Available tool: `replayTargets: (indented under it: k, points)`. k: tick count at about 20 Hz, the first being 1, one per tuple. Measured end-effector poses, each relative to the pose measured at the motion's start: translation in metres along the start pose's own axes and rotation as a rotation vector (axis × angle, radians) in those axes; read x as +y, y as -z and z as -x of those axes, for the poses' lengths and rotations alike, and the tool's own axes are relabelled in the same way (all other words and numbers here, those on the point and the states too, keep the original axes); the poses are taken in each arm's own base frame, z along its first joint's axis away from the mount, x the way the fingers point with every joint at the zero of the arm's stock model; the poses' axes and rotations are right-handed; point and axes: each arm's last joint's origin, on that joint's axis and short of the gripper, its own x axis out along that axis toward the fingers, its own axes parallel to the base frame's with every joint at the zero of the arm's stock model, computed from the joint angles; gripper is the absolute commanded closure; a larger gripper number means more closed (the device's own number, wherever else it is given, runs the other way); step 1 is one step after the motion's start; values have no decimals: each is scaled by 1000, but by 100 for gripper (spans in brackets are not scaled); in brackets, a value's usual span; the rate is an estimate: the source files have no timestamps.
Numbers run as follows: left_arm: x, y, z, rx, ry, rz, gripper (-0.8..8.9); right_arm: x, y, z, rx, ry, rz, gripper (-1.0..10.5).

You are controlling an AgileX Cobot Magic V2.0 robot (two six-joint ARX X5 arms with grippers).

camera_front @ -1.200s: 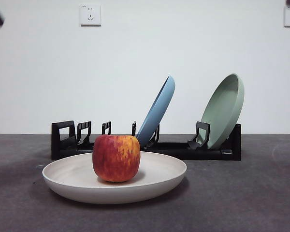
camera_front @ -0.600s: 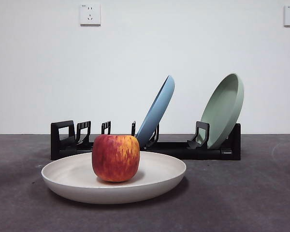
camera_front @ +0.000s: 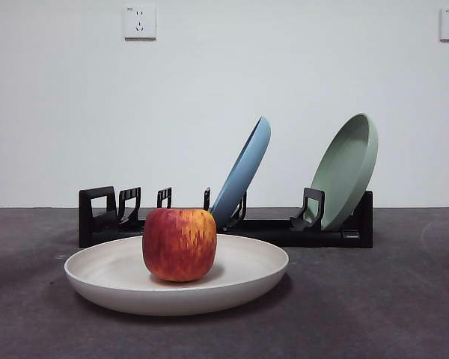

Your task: Take the yellow plate from the plate rack,put the plate on the table,take the apple from the table,put the apple in the plate

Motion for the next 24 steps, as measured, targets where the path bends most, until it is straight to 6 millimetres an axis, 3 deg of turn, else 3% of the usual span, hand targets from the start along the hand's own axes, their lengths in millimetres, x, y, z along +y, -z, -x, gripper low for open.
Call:
replayTargets:
  k: [4,10,14,24]
  points:
    - [10,-6,18,-260,-102,-45,817,0,0,0,0,1,0,958]
    - [24,68,3,-190,-225,-27,817,0,0,0,0,0,0,958]
    - [29,97,-4,-178,-269,-13,817,0,0,0,0,0,0,958]
    - [31,114,-7,-88,-288,5,816,0,0,0,0,0,0,958]
